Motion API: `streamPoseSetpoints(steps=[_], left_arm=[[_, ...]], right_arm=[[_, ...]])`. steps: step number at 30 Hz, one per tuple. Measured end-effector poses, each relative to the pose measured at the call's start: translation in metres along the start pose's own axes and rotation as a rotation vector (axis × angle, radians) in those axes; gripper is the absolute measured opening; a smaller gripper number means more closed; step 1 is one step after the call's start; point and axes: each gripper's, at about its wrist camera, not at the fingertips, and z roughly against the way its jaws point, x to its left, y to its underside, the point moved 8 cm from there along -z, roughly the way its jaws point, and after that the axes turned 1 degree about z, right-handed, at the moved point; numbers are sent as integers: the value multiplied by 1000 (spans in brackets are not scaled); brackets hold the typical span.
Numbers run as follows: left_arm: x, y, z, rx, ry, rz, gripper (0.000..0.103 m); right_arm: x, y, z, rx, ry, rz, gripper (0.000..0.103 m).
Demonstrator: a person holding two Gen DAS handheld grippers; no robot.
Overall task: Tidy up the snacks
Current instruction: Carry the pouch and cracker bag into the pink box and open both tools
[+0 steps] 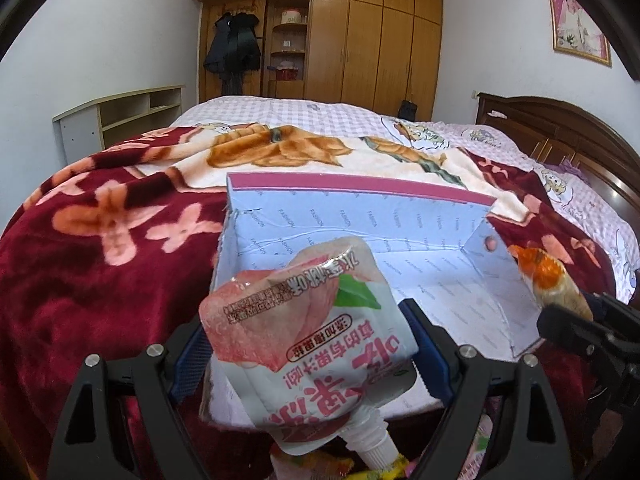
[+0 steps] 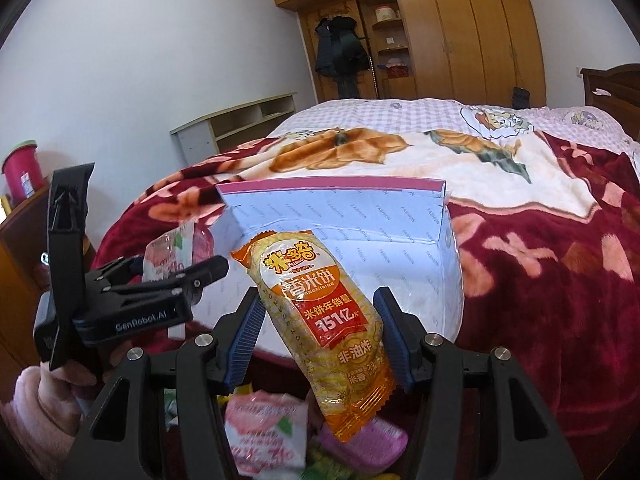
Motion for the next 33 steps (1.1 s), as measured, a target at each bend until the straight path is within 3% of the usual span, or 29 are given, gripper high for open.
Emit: streamPoseSetpoints(steps=[8, 15, 33], left_arm=[[-2, 2, -27, 9, -66, -41, 90], [-3, 10, -47, 72, -45, -19, 90], [-6, 18, -45, 87, -60, -28, 92]], right_arm=[[-17, 5, -33, 52, 27, -24, 57], [-26, 15, -47, 85, 57, -17, 57], [-21, 23, -46, 99, 39, -34, 63]])
